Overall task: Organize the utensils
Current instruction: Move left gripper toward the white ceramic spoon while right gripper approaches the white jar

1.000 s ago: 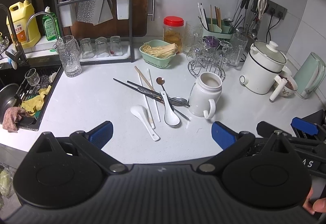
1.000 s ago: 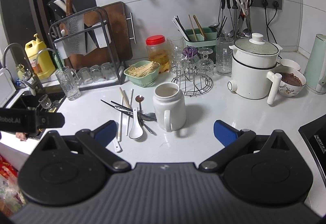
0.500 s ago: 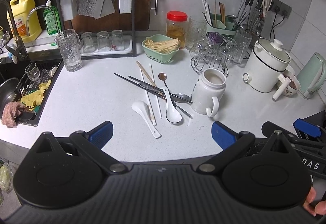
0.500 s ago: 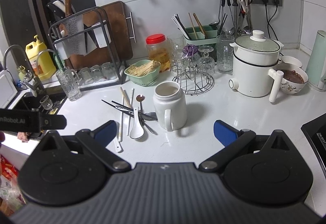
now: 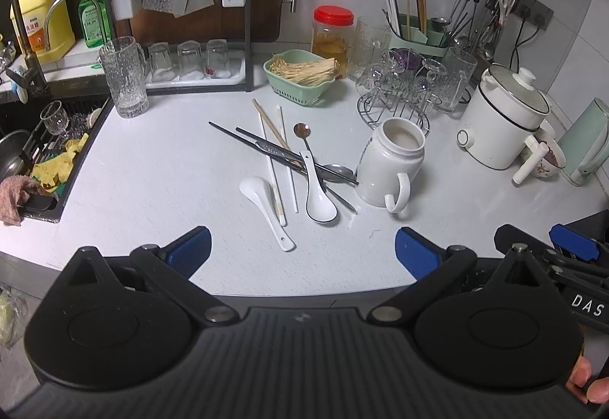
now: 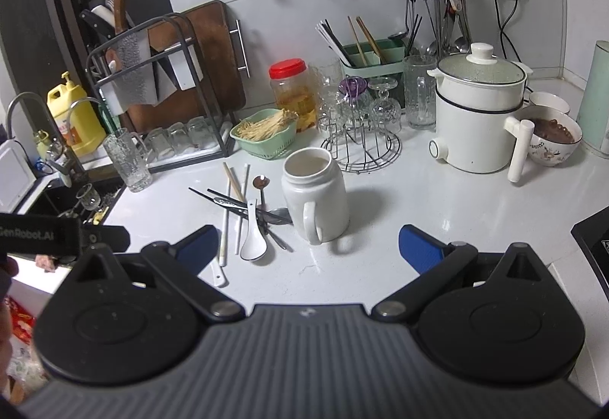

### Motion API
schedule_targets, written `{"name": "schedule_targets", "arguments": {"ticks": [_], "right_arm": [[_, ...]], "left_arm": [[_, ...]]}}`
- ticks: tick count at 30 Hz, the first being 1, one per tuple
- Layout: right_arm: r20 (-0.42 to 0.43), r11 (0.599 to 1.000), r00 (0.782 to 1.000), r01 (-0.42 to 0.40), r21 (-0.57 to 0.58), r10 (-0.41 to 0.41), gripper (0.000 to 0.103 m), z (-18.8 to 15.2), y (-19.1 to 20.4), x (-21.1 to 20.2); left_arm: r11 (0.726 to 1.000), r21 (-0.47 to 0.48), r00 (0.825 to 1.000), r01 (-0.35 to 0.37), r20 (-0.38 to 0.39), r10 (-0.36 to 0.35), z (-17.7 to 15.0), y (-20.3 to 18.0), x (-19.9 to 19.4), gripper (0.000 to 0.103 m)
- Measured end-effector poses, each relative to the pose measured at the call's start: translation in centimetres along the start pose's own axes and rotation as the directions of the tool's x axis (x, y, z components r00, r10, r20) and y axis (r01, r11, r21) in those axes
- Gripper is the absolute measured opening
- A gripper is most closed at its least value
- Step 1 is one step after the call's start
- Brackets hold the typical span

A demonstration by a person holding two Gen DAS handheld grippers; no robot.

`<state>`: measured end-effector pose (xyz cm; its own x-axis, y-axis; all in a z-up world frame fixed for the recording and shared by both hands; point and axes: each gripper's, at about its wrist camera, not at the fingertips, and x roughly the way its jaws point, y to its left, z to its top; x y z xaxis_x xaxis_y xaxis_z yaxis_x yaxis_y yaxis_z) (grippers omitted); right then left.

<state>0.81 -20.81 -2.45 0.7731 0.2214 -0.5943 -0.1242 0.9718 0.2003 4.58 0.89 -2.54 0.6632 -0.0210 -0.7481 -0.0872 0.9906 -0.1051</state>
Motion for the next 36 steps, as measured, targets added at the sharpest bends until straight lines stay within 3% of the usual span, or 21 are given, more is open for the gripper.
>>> {"name": "schedule_targets", "arguments": {"ticks": [11, 20, 26, 36], "right_arm": [[0.009, 1.000, 1.000, -0.020, -0.003, 0.020, 0.101, -0.5, -1.2, 1.8], [-0.041, 0.999, 0.999, -0.032, -0.035, 0.031, 0.102, -0.9, -0.9, 3.3], [-0.049, 1.000, 0.999, -0.023, -0.009, 0.022, 0.102, -0.7, -0.1, 4.6], [-0.034, 0.998, 0.998, 0.059, -0.024, -0.060, 0.102, -0.6, 2.5, 8.2]], "left_arm": [[0.999, -0.044, 1.000, -0.008, -0.026, 0.007, -1.1, 0.2, 3.5, 0.103], [0.995, -0.091, 0.996, -0.034, -0.081, 0.027, -2.5, 1.3, 5.0, 0.103], [0.998, -0.063, 0.992, -0.027, -0.127, 0.018, -1.7, 2.5, 6.2, 0.103], [0.999, -0.011, 0.983, 0.036, -0.180, -0.038, 0.2, 5.7, 9.5, 0.103]]}}
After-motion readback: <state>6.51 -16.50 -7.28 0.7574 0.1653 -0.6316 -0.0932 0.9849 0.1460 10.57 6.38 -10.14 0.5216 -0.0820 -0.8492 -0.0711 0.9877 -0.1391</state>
